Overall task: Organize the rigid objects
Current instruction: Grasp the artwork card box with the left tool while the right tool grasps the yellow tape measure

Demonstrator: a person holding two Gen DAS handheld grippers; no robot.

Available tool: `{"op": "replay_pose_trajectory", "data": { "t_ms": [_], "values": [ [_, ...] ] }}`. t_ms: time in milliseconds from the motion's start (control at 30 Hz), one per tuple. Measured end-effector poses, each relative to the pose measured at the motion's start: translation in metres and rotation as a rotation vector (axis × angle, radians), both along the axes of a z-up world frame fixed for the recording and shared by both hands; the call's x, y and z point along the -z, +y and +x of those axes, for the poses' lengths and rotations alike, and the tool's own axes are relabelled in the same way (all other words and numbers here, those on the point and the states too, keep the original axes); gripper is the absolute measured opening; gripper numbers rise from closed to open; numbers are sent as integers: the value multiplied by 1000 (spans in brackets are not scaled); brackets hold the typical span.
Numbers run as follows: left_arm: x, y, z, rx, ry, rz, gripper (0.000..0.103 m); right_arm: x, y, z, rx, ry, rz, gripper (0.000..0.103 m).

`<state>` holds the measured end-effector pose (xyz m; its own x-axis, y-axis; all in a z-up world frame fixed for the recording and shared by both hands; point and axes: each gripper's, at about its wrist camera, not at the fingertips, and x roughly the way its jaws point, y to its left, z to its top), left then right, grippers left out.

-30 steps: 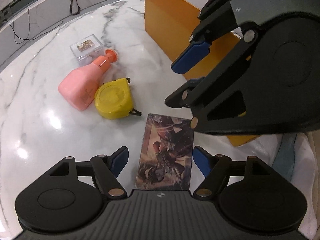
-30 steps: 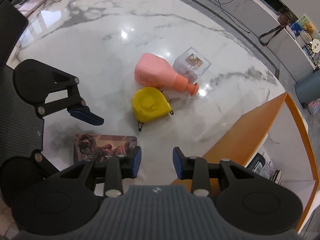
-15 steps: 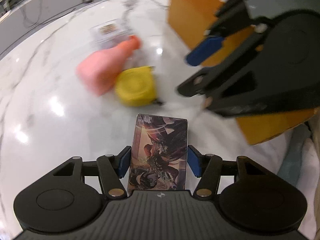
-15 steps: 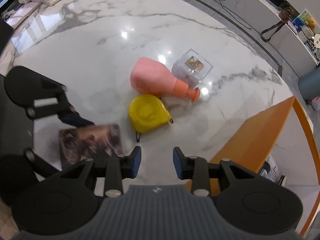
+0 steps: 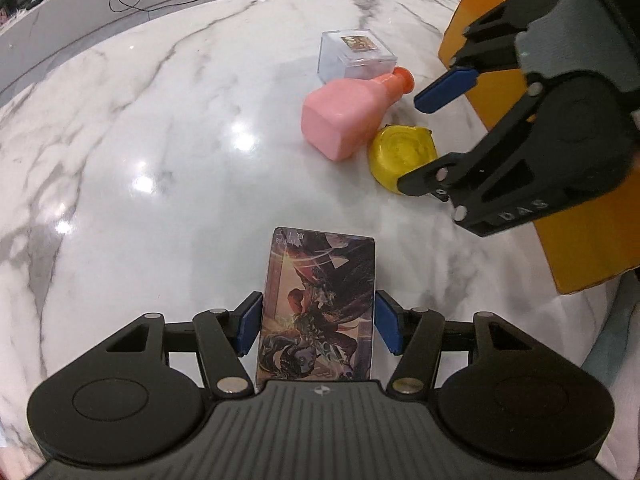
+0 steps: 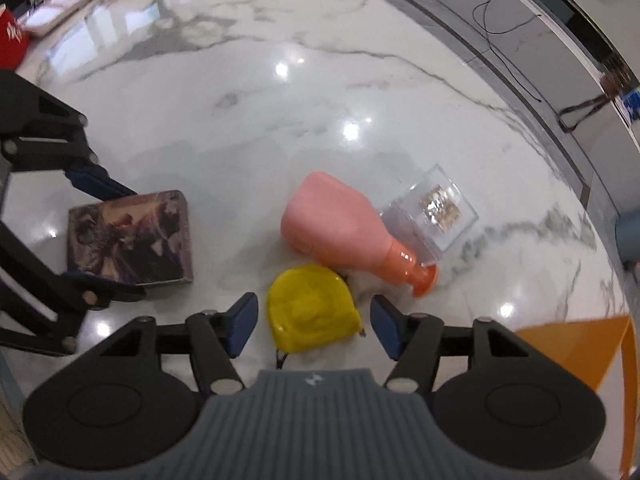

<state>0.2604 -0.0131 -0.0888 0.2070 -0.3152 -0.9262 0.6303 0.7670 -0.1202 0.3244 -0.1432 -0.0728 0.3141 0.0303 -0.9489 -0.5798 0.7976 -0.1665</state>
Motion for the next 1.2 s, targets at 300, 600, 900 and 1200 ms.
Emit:
{"op": "replay_pose_trajectory", "data": {
  "t_ms": [300,600,900,1200],
  "values": [
    [-2,7,-3,-9,-9,-18,74,17,-9,16,79,79,50,59],
    [-2,9,-8,-21,-12,-13,74,15,5,-14,134,149,113,59],
    [0,15,-13,-12,-42,-11,79,11,8,-28,77,144,128,66],
    [4,3,-16,40,-123,25,78,18,4,-26,67,157,144,65]
  ]
}}
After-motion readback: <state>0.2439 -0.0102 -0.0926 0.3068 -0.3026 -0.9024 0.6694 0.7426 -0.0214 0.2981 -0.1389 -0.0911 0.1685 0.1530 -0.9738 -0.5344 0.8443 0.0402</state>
